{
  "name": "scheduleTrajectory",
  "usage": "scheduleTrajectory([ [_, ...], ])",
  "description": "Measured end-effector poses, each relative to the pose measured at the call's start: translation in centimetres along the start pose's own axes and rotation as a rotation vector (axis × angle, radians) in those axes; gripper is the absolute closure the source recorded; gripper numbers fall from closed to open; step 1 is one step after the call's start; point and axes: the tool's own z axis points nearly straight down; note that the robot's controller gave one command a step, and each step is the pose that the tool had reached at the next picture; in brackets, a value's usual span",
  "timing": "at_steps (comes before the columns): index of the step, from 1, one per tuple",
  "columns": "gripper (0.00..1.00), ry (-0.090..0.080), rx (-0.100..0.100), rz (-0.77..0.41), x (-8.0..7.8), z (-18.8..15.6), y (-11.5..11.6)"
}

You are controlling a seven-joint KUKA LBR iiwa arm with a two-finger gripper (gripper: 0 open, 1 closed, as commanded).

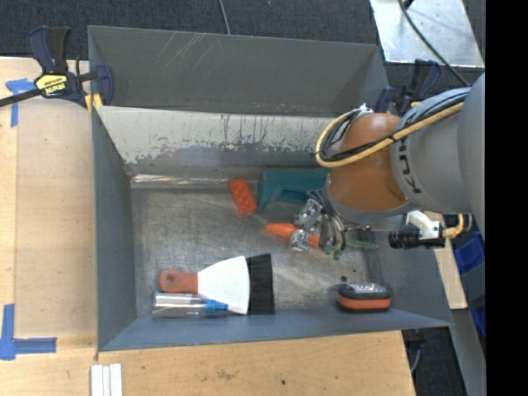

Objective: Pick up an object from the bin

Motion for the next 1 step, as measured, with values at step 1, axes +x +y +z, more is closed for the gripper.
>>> scheduleTrajectory([
  [1, 1.0, 0.0, 0.001, 0.0, -0.05, 0.08, 0.04],
])
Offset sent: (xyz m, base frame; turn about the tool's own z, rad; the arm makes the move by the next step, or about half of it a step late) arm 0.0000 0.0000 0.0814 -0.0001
